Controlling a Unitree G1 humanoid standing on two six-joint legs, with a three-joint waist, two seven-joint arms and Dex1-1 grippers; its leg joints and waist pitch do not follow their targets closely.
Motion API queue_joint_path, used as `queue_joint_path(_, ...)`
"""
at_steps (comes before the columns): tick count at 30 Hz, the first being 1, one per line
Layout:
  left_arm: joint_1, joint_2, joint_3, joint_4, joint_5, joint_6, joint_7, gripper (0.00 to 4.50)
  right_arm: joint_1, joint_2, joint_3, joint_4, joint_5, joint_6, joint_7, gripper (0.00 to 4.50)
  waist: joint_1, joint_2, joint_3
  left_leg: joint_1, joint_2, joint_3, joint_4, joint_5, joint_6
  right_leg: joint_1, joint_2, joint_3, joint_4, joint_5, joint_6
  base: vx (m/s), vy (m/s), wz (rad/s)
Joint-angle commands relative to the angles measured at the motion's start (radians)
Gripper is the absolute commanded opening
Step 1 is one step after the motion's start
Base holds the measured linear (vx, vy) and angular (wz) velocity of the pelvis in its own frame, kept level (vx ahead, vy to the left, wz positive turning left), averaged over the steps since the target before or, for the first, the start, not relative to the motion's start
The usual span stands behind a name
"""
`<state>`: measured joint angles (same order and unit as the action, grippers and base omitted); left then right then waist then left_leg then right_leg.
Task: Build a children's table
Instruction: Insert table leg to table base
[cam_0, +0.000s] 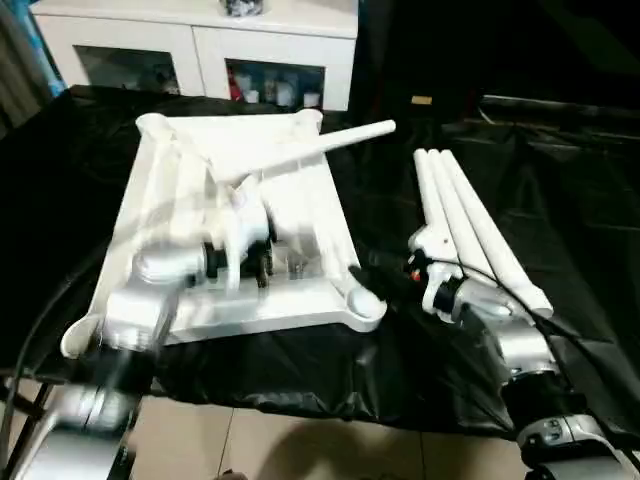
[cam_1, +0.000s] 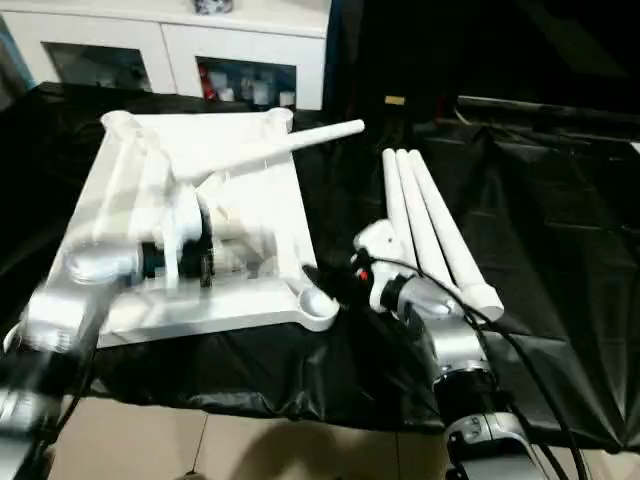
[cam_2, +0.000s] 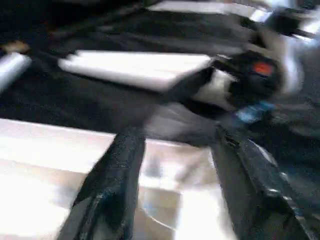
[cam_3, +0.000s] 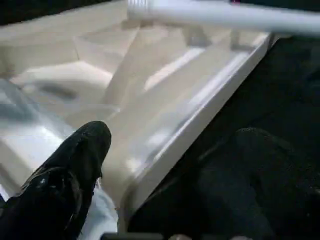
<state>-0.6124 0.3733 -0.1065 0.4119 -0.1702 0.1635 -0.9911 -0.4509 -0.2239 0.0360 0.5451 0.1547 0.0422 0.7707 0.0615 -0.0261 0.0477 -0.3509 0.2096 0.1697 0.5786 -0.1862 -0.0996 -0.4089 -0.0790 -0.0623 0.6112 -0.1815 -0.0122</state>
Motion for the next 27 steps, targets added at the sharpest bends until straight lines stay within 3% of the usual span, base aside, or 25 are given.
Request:
queue_joint_path(1, -0.078, -0.002, 0.039, 0.121, 0.043, -0.023, 0.122, 2.85, 0.018, -0.019, -0.028, -0.056, 0.027, 0.031, 0.002, 4.5, 0.001, 0.009, -0.062, 0.005, 0.004, 0.011, -0.058, -0.172, 0.043, 0.058, -0.036, 0.042, -0.069, -0.127, -0.201, 0.0, 0.0, 0.0)
queue_joint_path(2, -0.121, -0.003, 0.048, 0.184, 0.063, -0.046, 0.179, 3.02, 0.025, -0.025, -0.031, -0.079, 0.034, 0.042, 0.004, 4.5, 0.002, 0.01, -0.065, -0.005, 0.007, 0.002, -0.06, -0.153, 0.039, 0.069, -0.043, 0.04, -0.06, -0.1, -0.203, 0.0, 0.0, 0.0)
queue_joint_path(3, -0.161, -0.001, 0.052, 0.245, 0.082, -0.067, 0.23, 3.13, 0.032, -0.03, -0.03, -0.096, 0.034, 0.049, 0.004, 4.5, 0.003, 0.021, -0.064, 0.0, 0.004, 0.005, -0.058, -0.158, 0.038, 0.064, -0.038, 0.04, -0.066, -0.1, -0.196, 0.0, 0.0, 0.0)
queue_joint_path(4, -0.192, 0.003, 0.052, 0.295, 0.101, -0.093, 0.27, 3.13, 0.039, -0.033, -0.028, -0.111, 0.033, 0.055, 0.005, 4.5, 0.001, 0.022, -0.067, 0.003, 0.004, 0.005, -0.055, -0.157, 0.037, 0.064, -0.039, 0.04, -0.064, -0.083, -0.198, 0.0, 0.0, 0.0)
queue_joint_path(5, -0.221, 0.006, 0.05, 0.342, 0.12, -0.114, 0.318, 3.15, 0.047, -0.036, -0.024, -0.125, 0.03, 0.061, 0.007, 4.5, 0.0, 0.013, -0.068, -0.005, 0.001, 0.003, -0.055, -0.138, 0.043, 0.071, -0.038, 0.038, -0.062, -0.053, -0.199, 0.0, 0.0, 0.0)
queue_joint_path(6, -0.232, 0.007, 0.049, 0.361, 0.129, -0.121, 0.339, 3.16, 0.05, -0.036, -0.021, -0.131, 0.028, 0.063, 0.006, 4.5, 0.001, 0.013, -0.07, -0.005, 0.002, 0.002, -0.054, -0.132, 0.043, 0.073, -0.042, 0.038, -0.058, -0.043, -0.204, 0.0, 0.0, 0.0)
queue_joint_path(7, -0.248, 0.01, 0.047, 0.386, 0.141, -0.13, 0.368, 3.16, 0.054, -0.036, -0.018, -0.138, 0.025, 0.066, 0.006, 4.5, 0.0, 0.023, -0.07, -0.006, 0.002, 0.0, -0.054, -0.128, 0.043, 0.073, -0.043, 0.038, -0.056, -0.035, -0.21, 0.0, 0.0, 0.0)
queue_joint_path(11, -0.383, 0.023, 0.009, 0.624, 0.215, -0.208, 0.482, 3.33, 0.088, -0.033, 0.005, -0.212, 0.025, 0.1, -0.006, 4.5, -0.002, 0.027, -0.07, -0.004, -0.002, 0.001, -0.05, -0.127, 0.054, 0.074, -0.038, 0.037, -0.06, -0.009, -0.224, 0.0, 0.0, 0.0)
queue_joint_path(14, -0.417, 0.017, -0.01, 0.705, 0.245, -0.235, 0.493, 3.33, 0.108, -0.038, 0.01, -0.255, 0.028, 0.123, -0.011, 4.5, 0.001, 0.029, -0.068, -0.004, 0.001, 0.001, -0.049, -0.124, 0.051, 0.075, -0.04, 0.037, -0.059, -0.007, -0.233, 0.0, 0.0, 0.0)
queue_joint_path(16, -0.445, 0.008, -0.011, 0.77, 0.263, -0.247, 0.508, 3.33, 0.125, -0.048, 0.013, -0.295, 0.03, 0.147, -0.015, 4.5, -0.003, 0.037, -0.067, -0.003, 0.002, 0.001, -0.049, -0.131, 0.048, 0.073, -0.04, 0.038, -0.06, 0.0, -0.241, 0.0, 0.0, 0.0)
queue_joint_path(18, -0.456, 0.005, -0.01, 0.793, 0.271, -0.252, 0.52, 3.33, 0.131, -0.052, 0.013, -0.31, 0.03, 0.155, -0.017, 4.5, -0.003, 0.036, -0.068, -0.003, 0.001, 0.0, -0.048, -0.137, 0.046, 0.076, -0.04, 0.038, -0.059, 0.002, -0.245, 0.0, 0.0, 0.0)
queue_joint_path(20, -0.483, 0.005, -0.011, 0.836, 0.295, -0.263, 0.584, 3.33, 0.149, -0.061, 0.008, -0.356, 0.027, 0.178, -0.035, 4.5, -0.004, 0.037, -0.069, 0.001, 0.002, 0.001, -0.046, -0.144, 0.045, 0.075, -0.039, 0.038, -0.062, -0.006, -0.241, 0.0, 0.0, 0.0)
queue_joint_path(21, -0.495, 0.007, -0.013, 0.853, 0.306, -0.27, 0.618, 3.33, 0.156, -0.064, 0.007, -0.378, 0.022, 0.189, -0.048, 4.5, -0.007, 0.036, -0.067, -0.003, 0.002, -0.001, -0.048, -0.145, 0.044, 0.077, -0.039, 0.038, -0.062, -0.013, -0.24, 0.0, 0.0, 0.0)
queue_joint_path(22, -0.506, 0.009, -0.013, 0.871, 0.315, -0.279, 0.653, 3.33, 0.166, -0.064, 0.005, -0.404, 0.014, 0.198, -0.07, 4.5, -0.007, 0.041, -0.067, -0.002, 0.001, -0.001, -0.046, -0.145, 0.042, 0.077, -0.038, 0.038, -0.062, -0.017, -0.237, 0.0, 0.0, 0.0)
queue_joint_path(27, -0.516, -0.006, 0.11, 0.885, 0.205, -0.295, 0.696, 3.33, 0.202, -0.027, -0.017, -0.516, -0.015, 0.277, -0.202, 4.5, -0.013, 0.036, -0.062, -0.004, -0.001, -0.001, -0.049, -0.164, 0.029, 0.075, -0.039, 0.038, -0.068, -0.08, -0.228, 0.0, 0.0, 0.0)
